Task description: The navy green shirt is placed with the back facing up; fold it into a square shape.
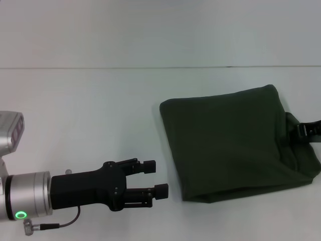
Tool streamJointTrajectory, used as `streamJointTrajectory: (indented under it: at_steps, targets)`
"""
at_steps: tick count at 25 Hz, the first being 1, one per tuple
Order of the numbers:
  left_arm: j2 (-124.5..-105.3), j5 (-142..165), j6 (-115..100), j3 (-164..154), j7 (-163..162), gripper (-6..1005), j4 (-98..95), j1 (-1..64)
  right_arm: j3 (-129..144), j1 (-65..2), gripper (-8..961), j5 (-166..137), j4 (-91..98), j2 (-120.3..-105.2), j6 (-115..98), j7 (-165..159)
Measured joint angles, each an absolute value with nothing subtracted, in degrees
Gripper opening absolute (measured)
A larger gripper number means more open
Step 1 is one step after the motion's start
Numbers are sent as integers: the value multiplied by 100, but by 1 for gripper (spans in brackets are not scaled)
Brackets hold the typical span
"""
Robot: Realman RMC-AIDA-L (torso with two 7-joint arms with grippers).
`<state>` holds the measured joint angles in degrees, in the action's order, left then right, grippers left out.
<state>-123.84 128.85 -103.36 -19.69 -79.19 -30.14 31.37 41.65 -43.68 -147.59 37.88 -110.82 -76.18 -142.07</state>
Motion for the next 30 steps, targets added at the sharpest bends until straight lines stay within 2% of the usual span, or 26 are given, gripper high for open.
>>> streamJointTrajectory:
  at_steps: [8, 19, 25, 30]
  targets:
    - [-12384, 12885, -10343, -1969, -7919, 874, -3014, 3128, 3924, -4260, 45, -14706, 3852, -11053, -7671, -14182]
    - [-12384, 12885, -10363, -1969, -7919, 874, -3014, 3135, 3253, -3901, 39, -14349, 3824, -10906, -7732, -13977]
    - [-12384, 12891, -10371, -1969, -7919, 874, -3014, 3144, 3249, -3846, 47, -14229, 3707, -10901, -7432, -13962]
    - [-12382, 12896, -10372, -1969, -7946, 875, -3014, 3149, 3248, -3876, 54, -14180, 3623, -10960, -7310, -13849]
